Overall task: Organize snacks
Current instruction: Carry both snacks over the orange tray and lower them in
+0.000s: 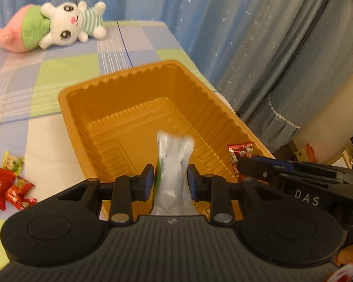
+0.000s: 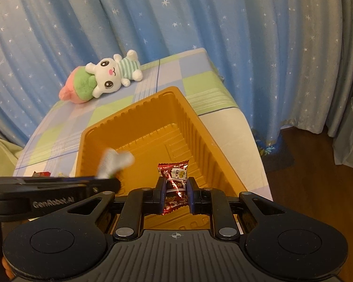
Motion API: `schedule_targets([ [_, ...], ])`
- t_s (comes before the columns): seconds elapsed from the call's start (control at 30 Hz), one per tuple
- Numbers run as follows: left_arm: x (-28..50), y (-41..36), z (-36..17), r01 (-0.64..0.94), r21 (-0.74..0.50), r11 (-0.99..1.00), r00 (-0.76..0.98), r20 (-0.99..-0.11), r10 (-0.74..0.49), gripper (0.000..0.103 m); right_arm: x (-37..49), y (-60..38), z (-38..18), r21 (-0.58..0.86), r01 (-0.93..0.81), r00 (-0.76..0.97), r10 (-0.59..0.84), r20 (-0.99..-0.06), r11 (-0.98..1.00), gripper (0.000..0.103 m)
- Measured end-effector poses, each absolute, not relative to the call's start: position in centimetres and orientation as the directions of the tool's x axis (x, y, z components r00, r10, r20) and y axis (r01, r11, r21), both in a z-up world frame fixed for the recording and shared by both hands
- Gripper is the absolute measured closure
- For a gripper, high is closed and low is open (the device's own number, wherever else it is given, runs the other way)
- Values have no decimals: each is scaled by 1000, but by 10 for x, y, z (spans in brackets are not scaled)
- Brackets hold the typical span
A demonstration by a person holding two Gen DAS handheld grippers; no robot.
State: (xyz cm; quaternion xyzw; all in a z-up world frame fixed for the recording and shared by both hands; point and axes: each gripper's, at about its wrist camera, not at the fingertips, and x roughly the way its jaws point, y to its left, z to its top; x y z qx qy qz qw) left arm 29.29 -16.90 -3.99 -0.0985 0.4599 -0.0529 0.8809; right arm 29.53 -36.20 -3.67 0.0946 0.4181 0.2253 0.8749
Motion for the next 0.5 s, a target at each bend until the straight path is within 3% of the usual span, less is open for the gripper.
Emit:
schedule_targets([
  [0.5, 270, -154, -30, -20, -223, 974, 589, -791, -169, 74, 299, -353, -43, 376, -336, 519, 503, -691, 863, 84],
])
